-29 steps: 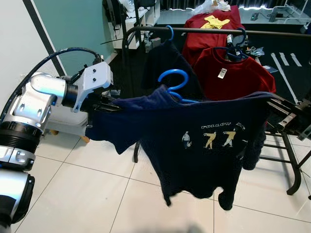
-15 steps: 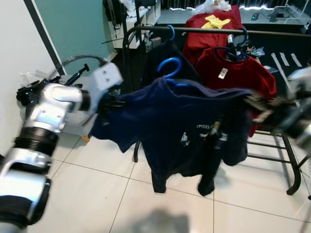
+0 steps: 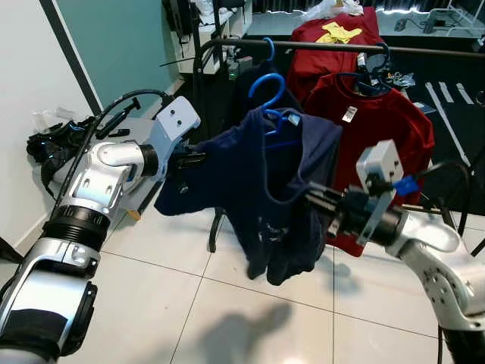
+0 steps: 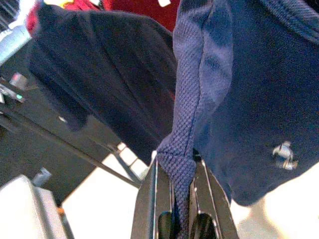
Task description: Hang hanger
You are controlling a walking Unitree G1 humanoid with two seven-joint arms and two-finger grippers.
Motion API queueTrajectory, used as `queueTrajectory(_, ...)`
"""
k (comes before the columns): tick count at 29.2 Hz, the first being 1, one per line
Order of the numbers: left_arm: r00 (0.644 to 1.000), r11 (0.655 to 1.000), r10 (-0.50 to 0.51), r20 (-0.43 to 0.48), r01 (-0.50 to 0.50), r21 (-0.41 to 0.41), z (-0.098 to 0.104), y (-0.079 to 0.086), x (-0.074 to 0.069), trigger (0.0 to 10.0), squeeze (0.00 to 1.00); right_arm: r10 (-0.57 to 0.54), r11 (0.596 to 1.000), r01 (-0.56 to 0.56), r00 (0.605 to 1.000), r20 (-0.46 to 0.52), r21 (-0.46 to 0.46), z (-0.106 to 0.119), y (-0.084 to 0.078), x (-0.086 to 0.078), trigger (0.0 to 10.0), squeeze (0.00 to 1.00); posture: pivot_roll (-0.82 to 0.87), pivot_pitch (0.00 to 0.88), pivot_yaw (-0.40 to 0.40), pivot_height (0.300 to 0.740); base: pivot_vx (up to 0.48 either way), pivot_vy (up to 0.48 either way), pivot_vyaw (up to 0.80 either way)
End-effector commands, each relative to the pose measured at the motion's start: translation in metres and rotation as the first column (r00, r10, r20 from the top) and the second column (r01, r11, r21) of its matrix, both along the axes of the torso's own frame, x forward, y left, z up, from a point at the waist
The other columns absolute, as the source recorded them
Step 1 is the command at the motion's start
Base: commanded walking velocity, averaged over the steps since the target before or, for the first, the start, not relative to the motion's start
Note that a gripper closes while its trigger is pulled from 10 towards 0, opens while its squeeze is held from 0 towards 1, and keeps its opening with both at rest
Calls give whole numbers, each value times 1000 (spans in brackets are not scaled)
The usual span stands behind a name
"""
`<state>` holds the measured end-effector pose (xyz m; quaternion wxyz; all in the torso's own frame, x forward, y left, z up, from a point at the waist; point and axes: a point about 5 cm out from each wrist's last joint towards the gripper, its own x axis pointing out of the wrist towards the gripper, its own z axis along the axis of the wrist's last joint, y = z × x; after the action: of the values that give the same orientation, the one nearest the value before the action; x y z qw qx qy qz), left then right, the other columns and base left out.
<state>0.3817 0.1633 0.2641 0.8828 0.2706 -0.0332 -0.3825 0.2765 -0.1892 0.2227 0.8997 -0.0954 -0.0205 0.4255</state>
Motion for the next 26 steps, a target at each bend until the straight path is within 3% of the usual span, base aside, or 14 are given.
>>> queueTrajectory(1,997,1000,18,73,-17,-16,19,13,-1,10000,0,-26,999,26,1000,-3,-48,-2,-6,-1,0,0,7,101,54,740,0,0,0)
queueTrajectory(5,996,1000,5,89,-4,-8,24,17,-3,10000,0,-85,994,85,996,9,-65,2,-20,-2,0,0,6,101,54,740,0,0,0)
queueTrajectory(7,993,1000,-13,113,11,19,29,22,-6,10000,0,-159,983,161,987,35,-83,9,-38,-3,0,0,6,101,54,740,0,0,0)
queueTrajectory(8,992,998,-36,122,30,47,31,25,-8,10000,0,-228,968,233,972,63,-97,18,-54,-6,0,0,6,101,54,740,0,0,0)
queueTrajectory(11,991,998,-40,126,33,55,32,26,-8,10000,0,-251,961,257,965,71,-99,21,-61,-7,0,0,6,101,54,740,0,0,0)
queueTrajectory(12,991,998,-44,129,37,57,33,27,-9,10000,0,-269,955,277,960,78,-110,23,-67,-9,784,0,-4,104,56,740,0,0,0)
queueTrajectory(13,990,998,-45,130,38,57,34,27,-9,10000,0,-278,951,286,957,81,-118,24,-71,-10,784,0,-4,104,56,740,0,0,0)
queueTrajectory(14,990,997,-58,131,49,66,33,27,-9,10000,0,-300,943,309,950,85,-122,25,-76,-12,2314,0,-5,104,56,740,0,0,0)
queueTrajectory(19,989,995,-74,132,64,74,32,27,-10,10000,0,-329,933,339,940,90,-125,27,-83,-14,2627,0,-5,104,56,740,0,0,0)
queueTrajectory(20,988,995,-77,133,68,70,32,26,-10,10000,0,-302,945,306,952,47,-113,24,-80,-16,10000,0,-5,104,56,740,0,0,0)
queueTrajectory(22,988,995,-79,134,71,68,31,26,-10,10000,0,-280,954,280,960,16,-103,22,-78,-17,10000,0,-5,104,56,740,0,0,0)
queueTrajectory(23,987,995,-84,135,76,65,31,26,-10,10000,0,-257,961,255,966,-1,-103,21,-75,-19,10000,1000,-6,105,55,740,0,0,0)
queueTrajectory(26,986,995,-89,138,81,58,31,25,-10,10000,0,-198,975,197,980,-5,-98,24,-70,-25,10000,1000,-5,102,53,740,0,0,0)
